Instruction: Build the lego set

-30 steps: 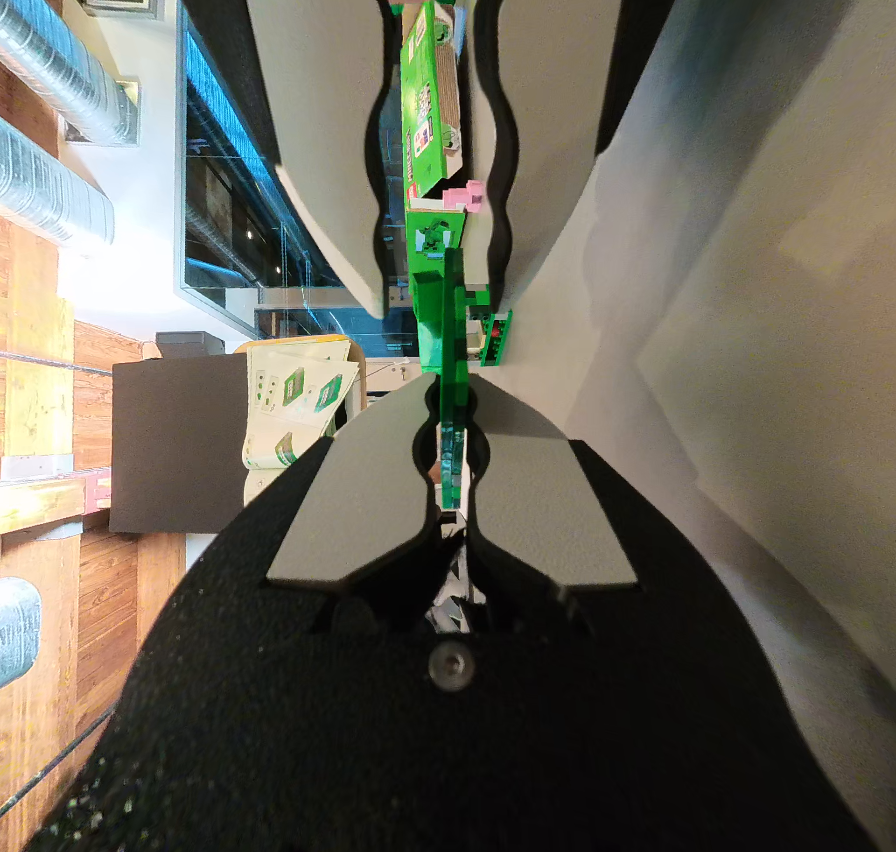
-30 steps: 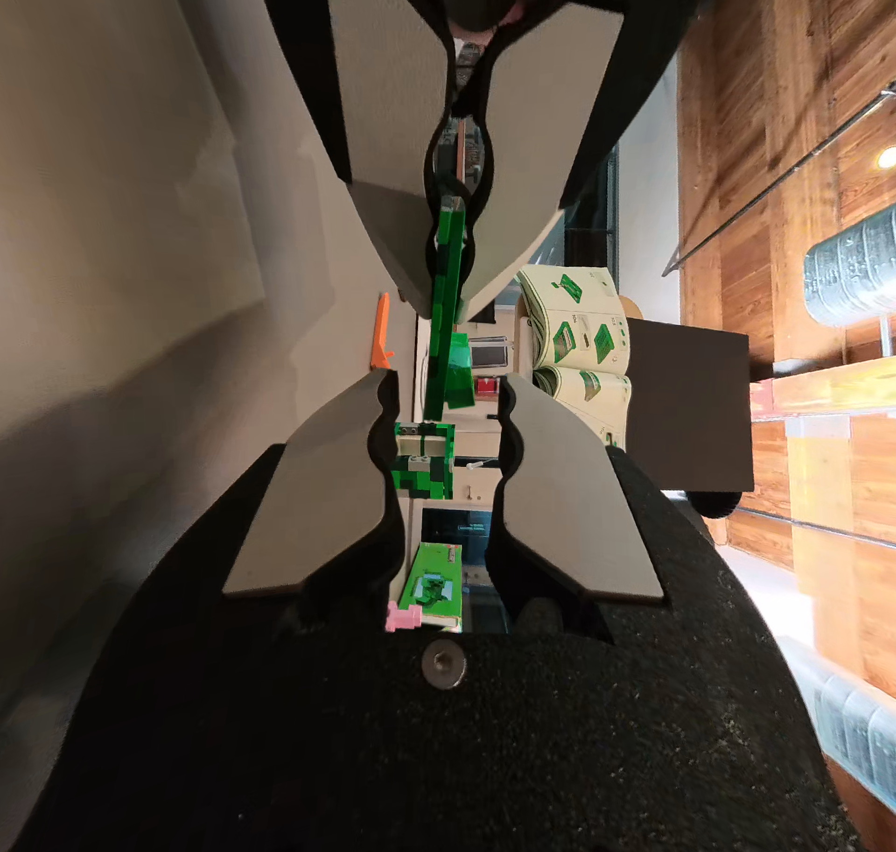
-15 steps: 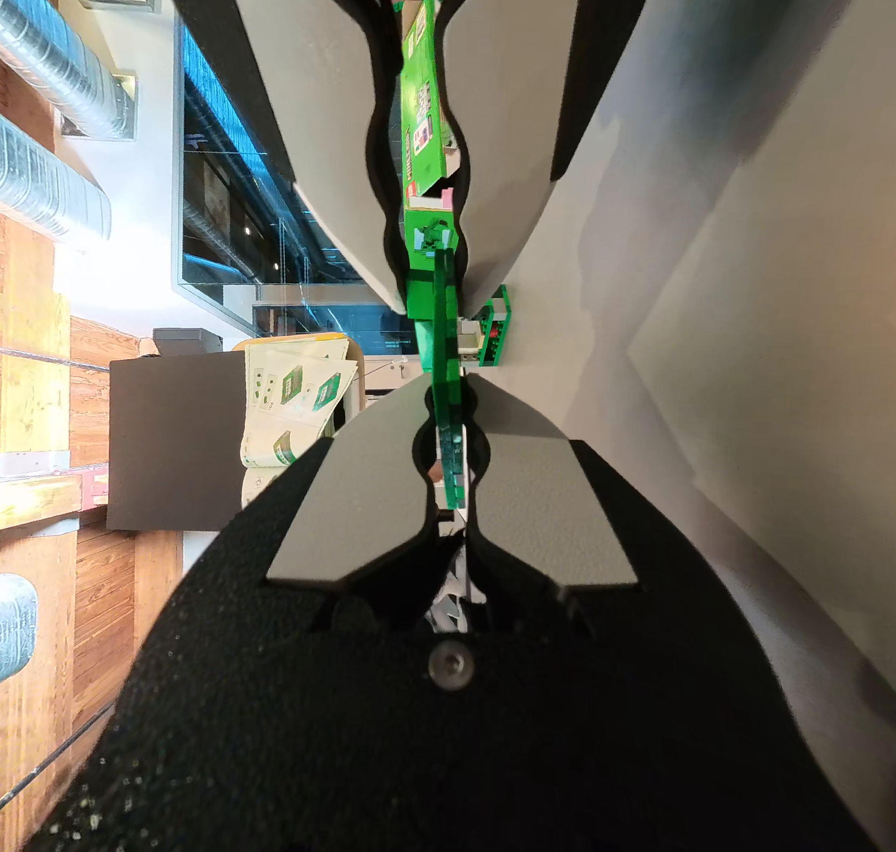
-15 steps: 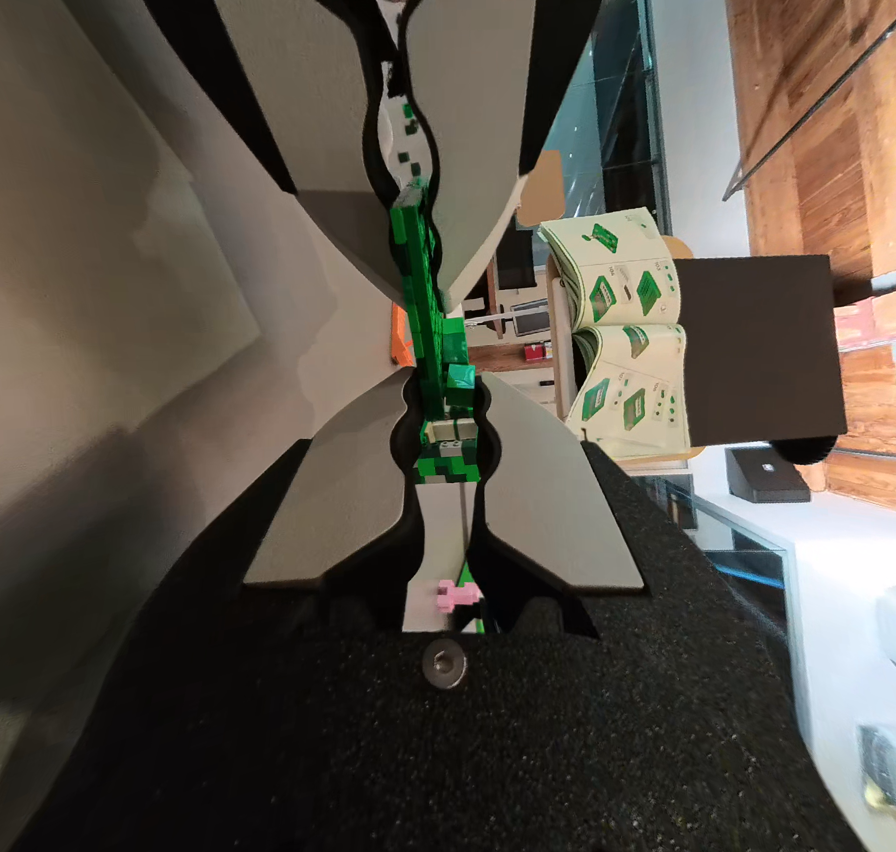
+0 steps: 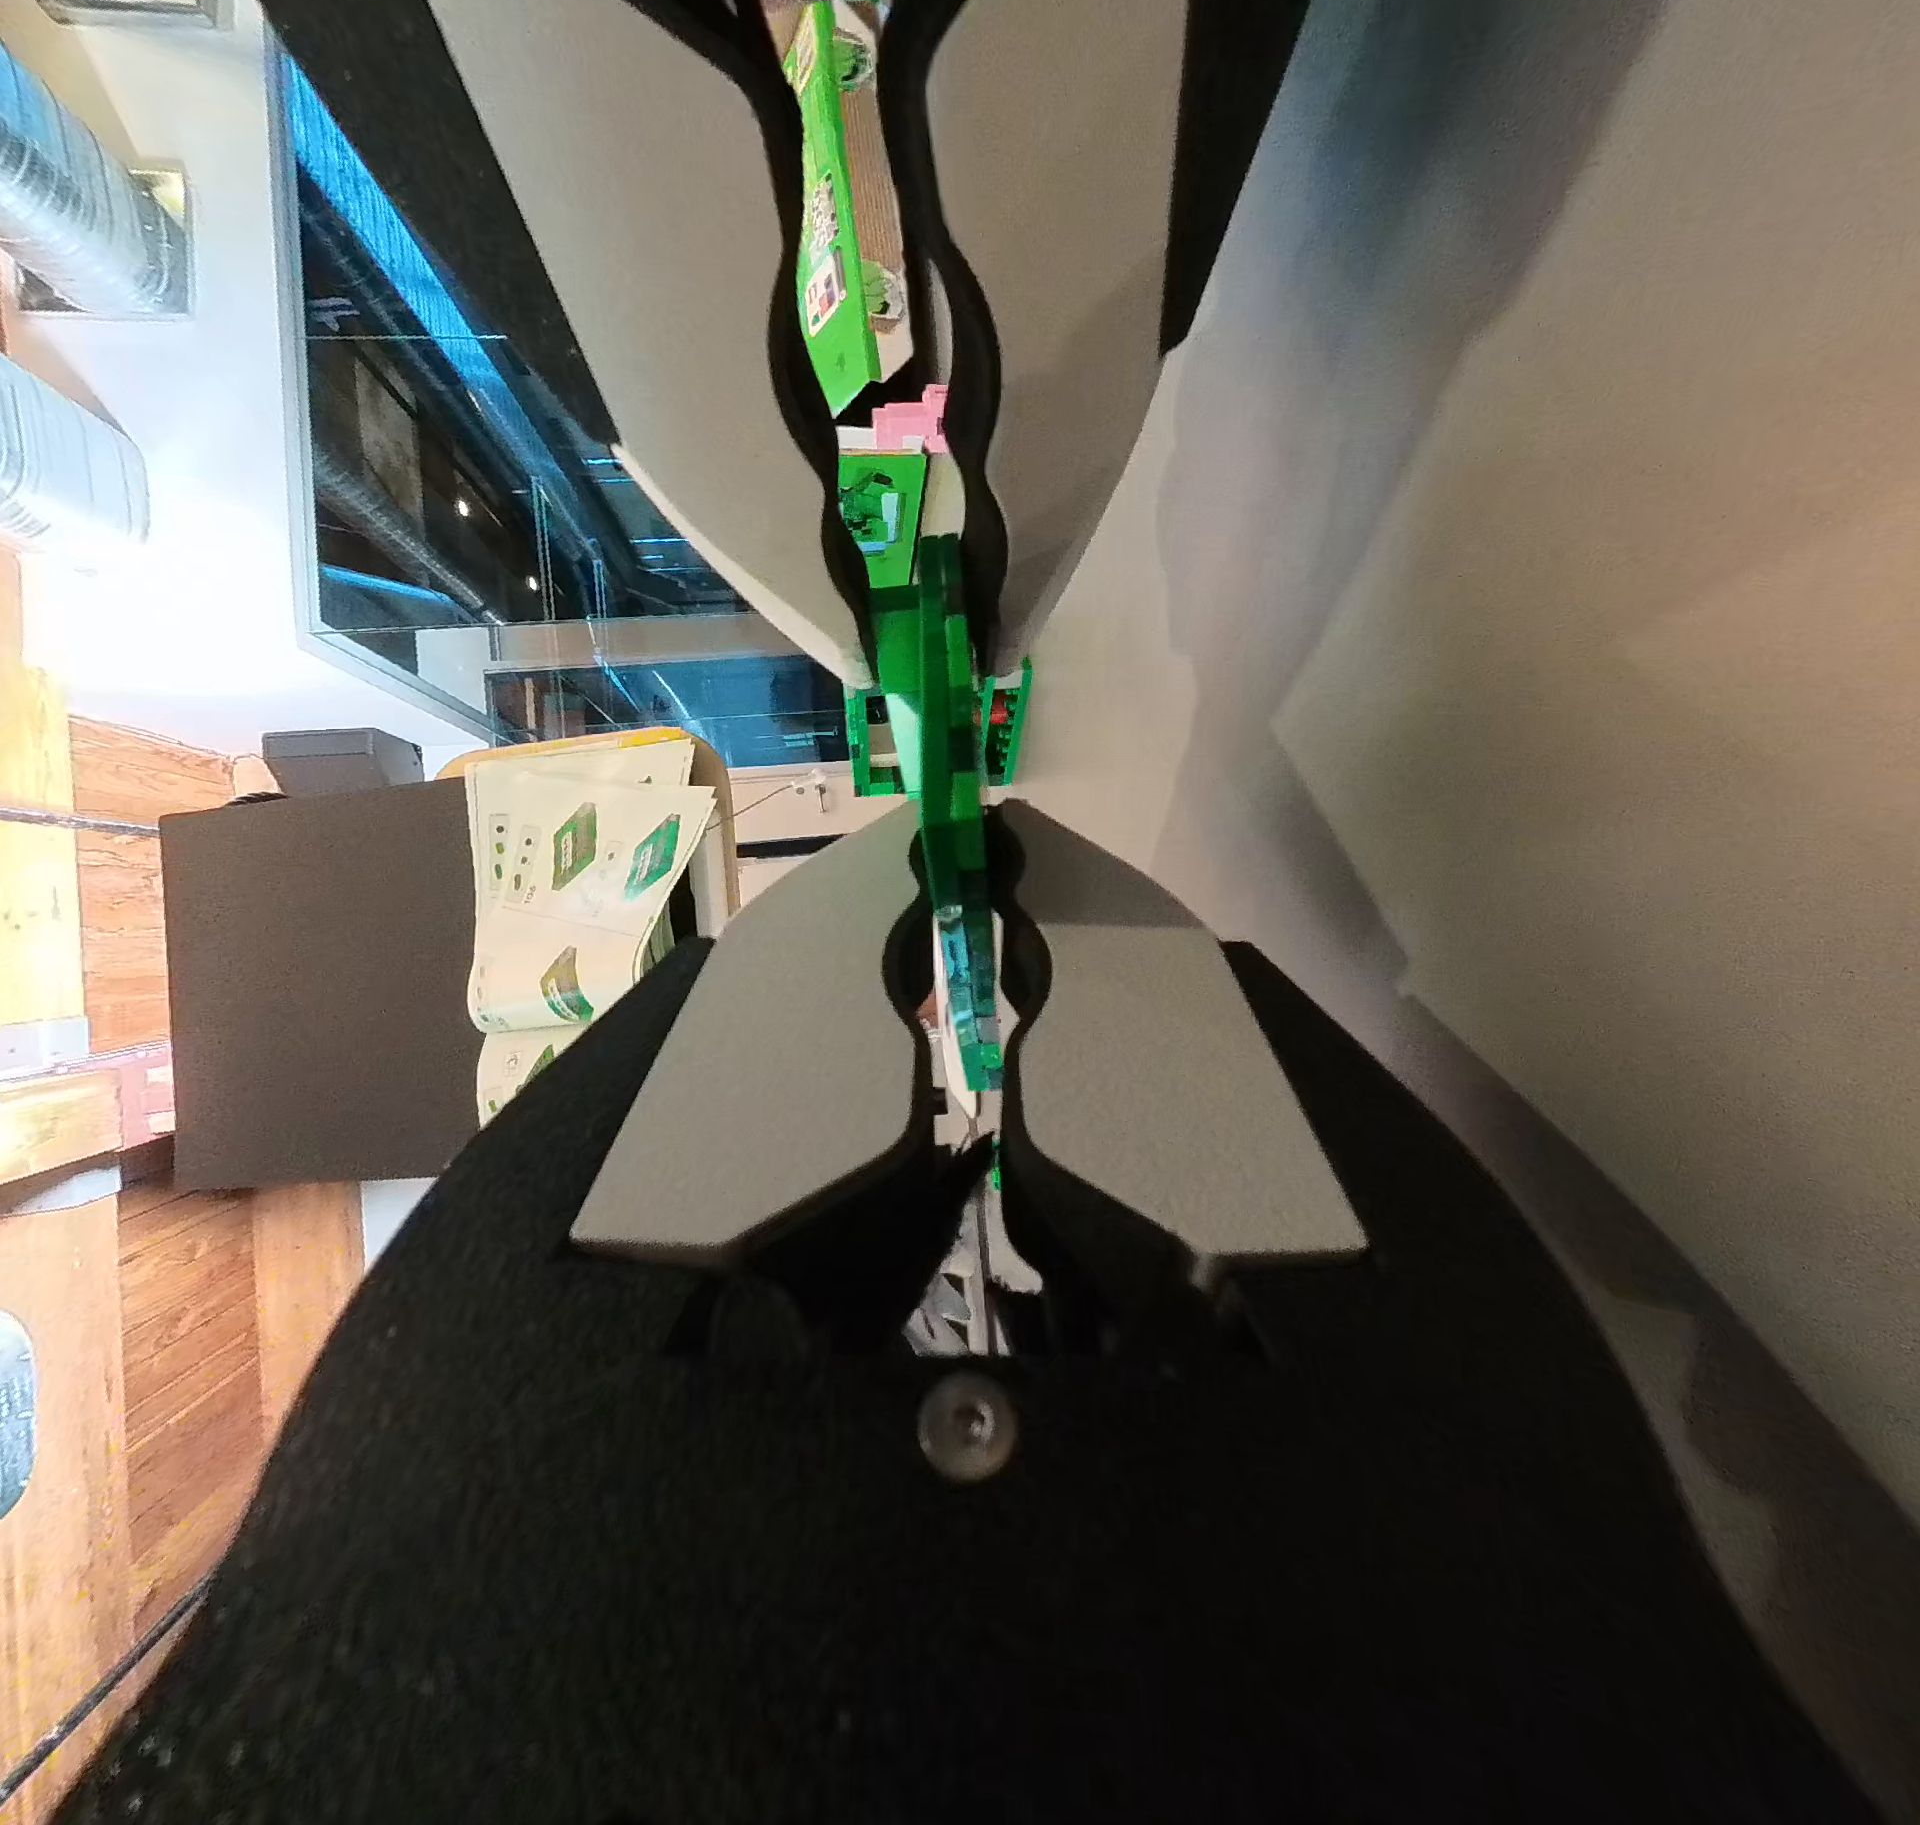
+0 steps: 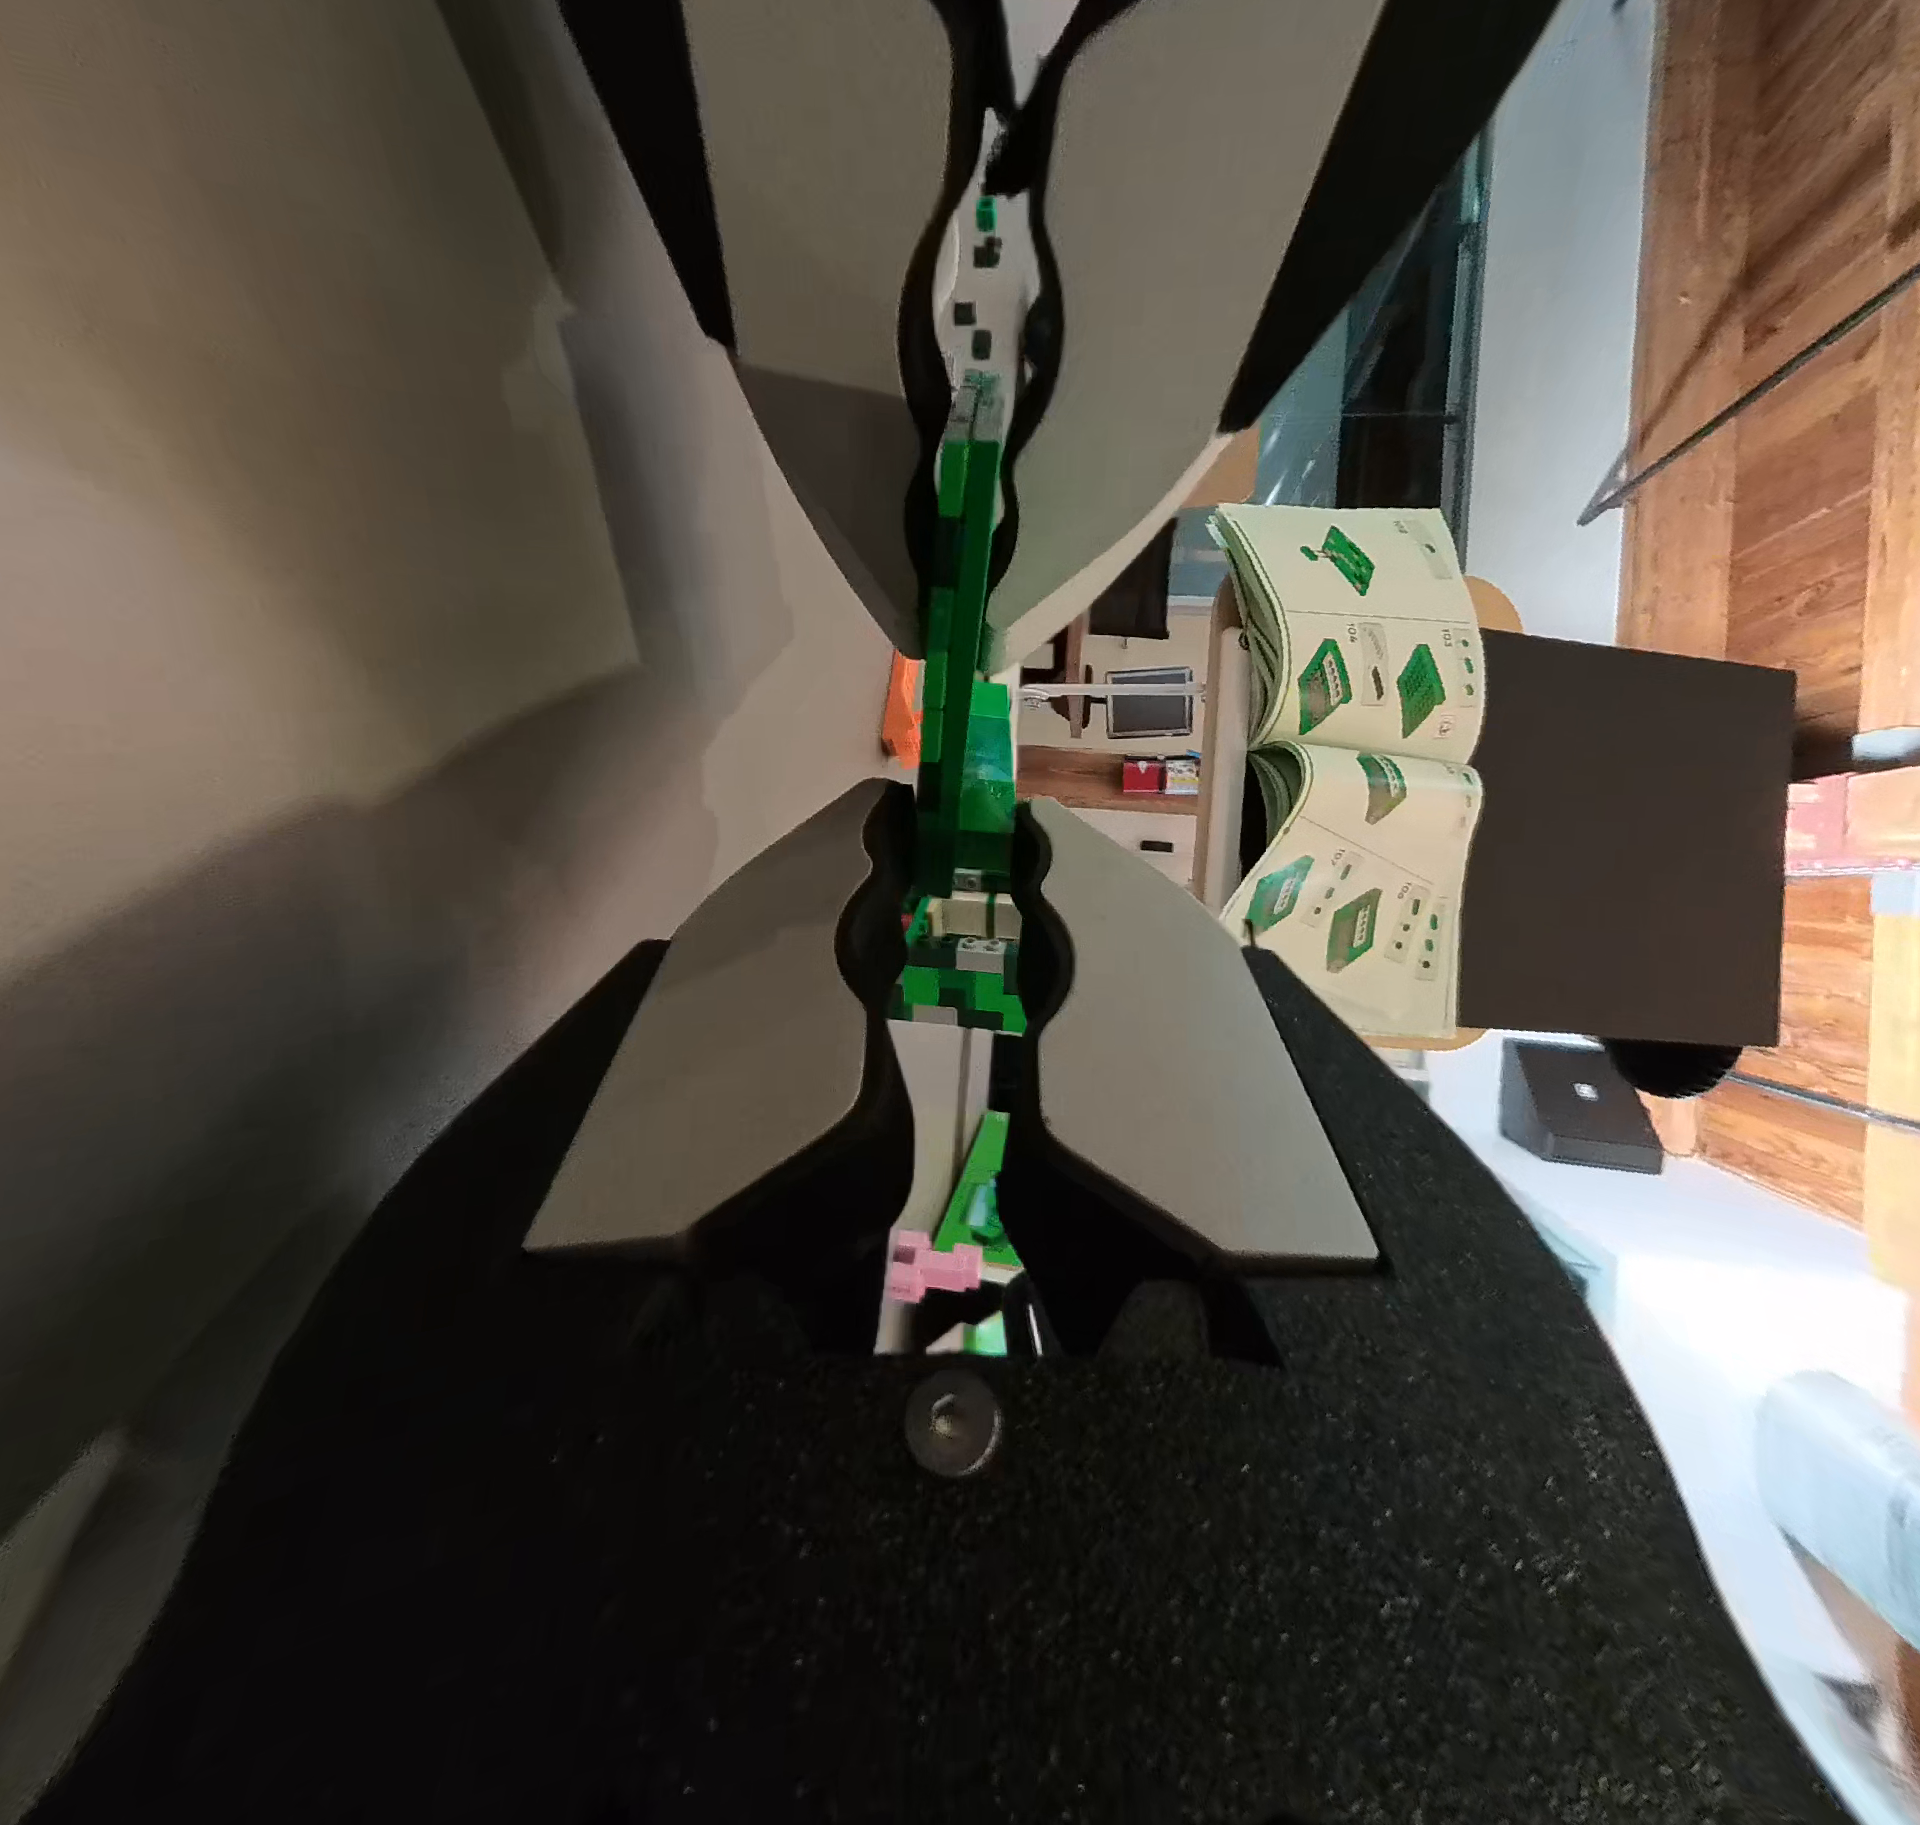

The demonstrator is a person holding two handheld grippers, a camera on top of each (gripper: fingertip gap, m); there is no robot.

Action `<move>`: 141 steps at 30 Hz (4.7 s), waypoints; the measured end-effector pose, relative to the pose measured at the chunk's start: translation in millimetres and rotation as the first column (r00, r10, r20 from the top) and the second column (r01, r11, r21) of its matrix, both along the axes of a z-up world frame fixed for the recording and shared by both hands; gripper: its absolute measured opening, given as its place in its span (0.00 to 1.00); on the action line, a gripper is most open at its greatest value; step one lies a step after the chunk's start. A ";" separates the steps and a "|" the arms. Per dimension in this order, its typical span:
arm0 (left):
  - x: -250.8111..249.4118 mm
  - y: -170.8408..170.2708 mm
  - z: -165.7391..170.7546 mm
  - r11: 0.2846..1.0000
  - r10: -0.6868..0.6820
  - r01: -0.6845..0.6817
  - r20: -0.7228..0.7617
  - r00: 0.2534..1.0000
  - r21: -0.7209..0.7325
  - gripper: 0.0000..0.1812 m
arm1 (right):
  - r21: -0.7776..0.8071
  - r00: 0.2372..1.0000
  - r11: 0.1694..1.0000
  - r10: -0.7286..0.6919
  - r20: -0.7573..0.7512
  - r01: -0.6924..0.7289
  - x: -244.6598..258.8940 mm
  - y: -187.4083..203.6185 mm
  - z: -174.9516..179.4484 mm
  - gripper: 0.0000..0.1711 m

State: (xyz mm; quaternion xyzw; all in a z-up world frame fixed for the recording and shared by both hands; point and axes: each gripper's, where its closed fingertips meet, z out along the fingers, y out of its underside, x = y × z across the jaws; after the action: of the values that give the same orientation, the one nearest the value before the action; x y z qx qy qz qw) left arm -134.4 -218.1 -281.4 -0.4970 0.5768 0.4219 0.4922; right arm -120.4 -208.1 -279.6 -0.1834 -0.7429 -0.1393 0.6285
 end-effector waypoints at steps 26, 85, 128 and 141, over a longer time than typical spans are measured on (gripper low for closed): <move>-78.1 27.3 22.0 0.987 0.112 -0.129 0.177 0.978 0.092 0.03 | -0.547 0.864 0.681 0.282 -0.417 -0.486 -34.5 9.4 33.8 0.19; 7.9 49.0 -20.5 0.974 -0.188 0.197 0.081 0.979 -0.111 0.03 | -0.692 0.818 0.455 0.433 -0.378 -0.561 -53.4 17.7 78.0 0.00; -108.0 67.1 26.2 0.942 0.324 -0.335 0.248 0.913 0.005 0.03 | -0.907 0.929 0.203 0.086 -0.359 -0.369 -87.3 59.7 137.7 0.04; -85.0 65.2 32.2 0.949 0.279 -0.300 0.184 0.943 0.099 0.03 | -0.949 0.935 0.126 -0.174 -0.308 -0.289 -67.8 69.2 47.4 0.05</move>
State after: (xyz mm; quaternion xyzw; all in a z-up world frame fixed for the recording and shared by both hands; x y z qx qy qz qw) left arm -219.4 -152.9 -249.2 -0.5783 0.4263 0.4820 0.5016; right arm -188.1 -138.9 -232.2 -0.5437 -0.5310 0.4453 0.4734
